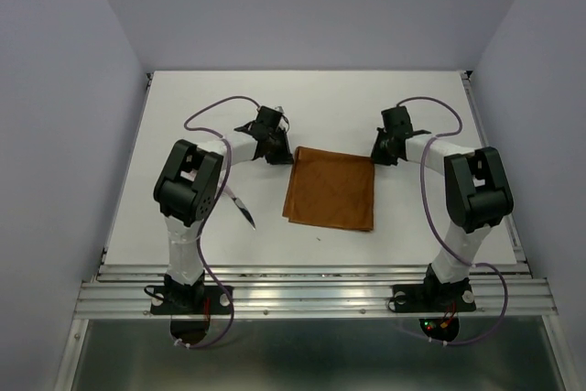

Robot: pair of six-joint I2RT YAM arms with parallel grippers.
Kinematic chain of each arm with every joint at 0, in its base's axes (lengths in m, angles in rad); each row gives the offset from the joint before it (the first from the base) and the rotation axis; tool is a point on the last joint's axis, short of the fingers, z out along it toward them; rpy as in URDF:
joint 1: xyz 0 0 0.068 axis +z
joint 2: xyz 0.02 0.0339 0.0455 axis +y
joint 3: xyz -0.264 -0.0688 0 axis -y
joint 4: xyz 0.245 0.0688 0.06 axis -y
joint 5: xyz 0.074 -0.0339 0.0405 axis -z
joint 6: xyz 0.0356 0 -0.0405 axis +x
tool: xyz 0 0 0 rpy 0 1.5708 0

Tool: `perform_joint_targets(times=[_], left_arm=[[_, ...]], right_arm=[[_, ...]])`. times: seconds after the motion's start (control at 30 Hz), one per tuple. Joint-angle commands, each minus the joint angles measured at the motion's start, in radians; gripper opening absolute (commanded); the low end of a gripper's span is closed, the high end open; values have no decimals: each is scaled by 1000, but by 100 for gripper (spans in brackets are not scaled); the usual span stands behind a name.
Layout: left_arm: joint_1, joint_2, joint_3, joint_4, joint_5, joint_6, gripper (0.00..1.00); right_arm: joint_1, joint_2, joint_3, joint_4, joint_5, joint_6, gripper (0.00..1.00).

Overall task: Fold the napkin into a case and place the utensils inside
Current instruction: Move the lower triangle-folded napkin to the center of the board.

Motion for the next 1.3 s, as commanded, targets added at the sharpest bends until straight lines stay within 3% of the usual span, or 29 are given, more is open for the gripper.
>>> perform_joint_targets(times=[0.0,0.17,0.27,0.33,0.43,0.6,0.73,0.83,0.87,0.97,1.13,1.27], left_arm=[[-13,-63,-97,-12,15,-11,20],[-45,-149,-216,14,15,-51,20],[-56,-218,-259,5,0,-74,21],[-56,-269,-261,-30,-30,-85,22],[-56,-325,-220,-88,-95,-81,24],[-59,-323,-105,-130,-104,-47,25],[-62,-251,35,-154,-100,-18,24],[-62,-171,117,-154,-87,-4,20],[-62,-127,139,-156,-72,5,19],[-65,-48,207,-158,-54,21,13],[-65,69,293,-174,-63,47,13],[-65,135,336,-173,-43,47,13]], right_arm=[[-1,64,26,-12,9,-55,1],[-1,64,62,4,12,-134,1],[-1,58,92,2,-3,-159,6],[-1,53,109,1,-20,-170,20],[-1,40,157,-27,-49,-167,65],[-1,-51,148,-67,-6,-107,75],[-1,-178,65,-129,-1,-41,70],[12,-315,-68,-136,-50,23,45],[47,-351,-107,-139,-38,57,23],[117,-477,-231,-177,-3,129,4],[239,-606,-394,-200,-7,267,3],[258,-660,-512,-167,-40,342,3]])
